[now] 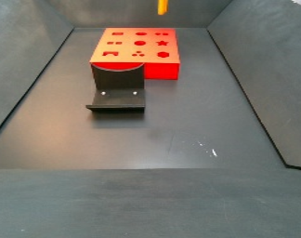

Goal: Insert the square-circle object.

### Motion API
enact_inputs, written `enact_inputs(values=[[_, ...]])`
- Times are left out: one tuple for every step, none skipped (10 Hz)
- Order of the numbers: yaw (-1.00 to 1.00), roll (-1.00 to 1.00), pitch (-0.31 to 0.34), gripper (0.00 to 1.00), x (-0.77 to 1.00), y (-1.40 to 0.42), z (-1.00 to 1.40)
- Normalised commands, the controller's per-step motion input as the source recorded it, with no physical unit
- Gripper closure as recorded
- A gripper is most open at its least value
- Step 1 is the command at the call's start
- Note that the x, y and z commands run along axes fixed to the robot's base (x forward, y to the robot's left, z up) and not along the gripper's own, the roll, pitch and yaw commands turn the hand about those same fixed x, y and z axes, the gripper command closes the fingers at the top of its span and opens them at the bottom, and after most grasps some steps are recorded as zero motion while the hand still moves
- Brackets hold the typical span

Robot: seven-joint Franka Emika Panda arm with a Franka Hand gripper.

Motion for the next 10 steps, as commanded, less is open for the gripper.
enact_inputs(values=[[-1.0,-0.01,-0.077,1.0,0.0,0.0,-0.42],[-1.0,0.0,-0.016,1.0,0.0,0.0,-0.32],[-1.0,0.0,-0.04,1.0,0.0,0.0,-0.08],[-1.0,0.0,-0.006,1.0,0.0,0.0,0.0],[-1.0,0.01,0.0,1.0,0.0,0.0,0.0],[-1.0,0.01,0.0,1.0,0.0,0.0,0.0],[-1.0,0.01,0.0,1.0,0.0,0.0,0.0],[-1.0,0.01,0.0,1.0,0.0,0.0,0.0],[-1.0,0.01,0.0,1.0,0.0,0.0,0.0],[-1.0,0.01,0.0,1.0,0.0,0.0,0.0]])
